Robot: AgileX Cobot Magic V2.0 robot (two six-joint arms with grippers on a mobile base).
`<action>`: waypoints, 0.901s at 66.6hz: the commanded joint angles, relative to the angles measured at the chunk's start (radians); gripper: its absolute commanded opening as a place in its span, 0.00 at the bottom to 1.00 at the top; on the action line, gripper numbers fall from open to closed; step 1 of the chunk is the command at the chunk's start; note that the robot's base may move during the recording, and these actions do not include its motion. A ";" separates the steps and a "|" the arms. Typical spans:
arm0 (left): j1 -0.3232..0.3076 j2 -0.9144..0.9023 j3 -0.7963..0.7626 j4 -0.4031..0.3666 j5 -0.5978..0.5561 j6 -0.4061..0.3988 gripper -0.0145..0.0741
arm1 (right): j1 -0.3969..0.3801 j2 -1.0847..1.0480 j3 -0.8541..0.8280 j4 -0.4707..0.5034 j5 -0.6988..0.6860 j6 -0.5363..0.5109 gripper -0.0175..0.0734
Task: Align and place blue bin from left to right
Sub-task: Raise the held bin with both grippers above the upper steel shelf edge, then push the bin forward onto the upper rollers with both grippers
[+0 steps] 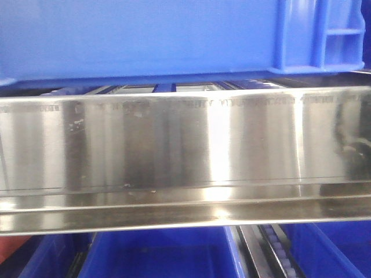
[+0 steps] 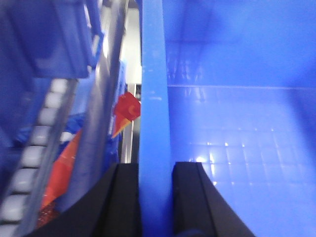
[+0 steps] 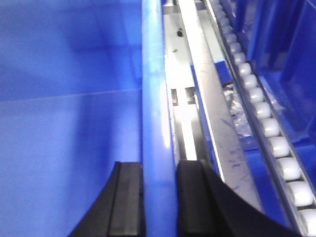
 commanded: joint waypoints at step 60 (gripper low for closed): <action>-0.005 0.054 -0.018 -0.036 -0.116 0.001 0.26 | -0.011 0.047 -0.019 0.021 -0.112 0.012 0.43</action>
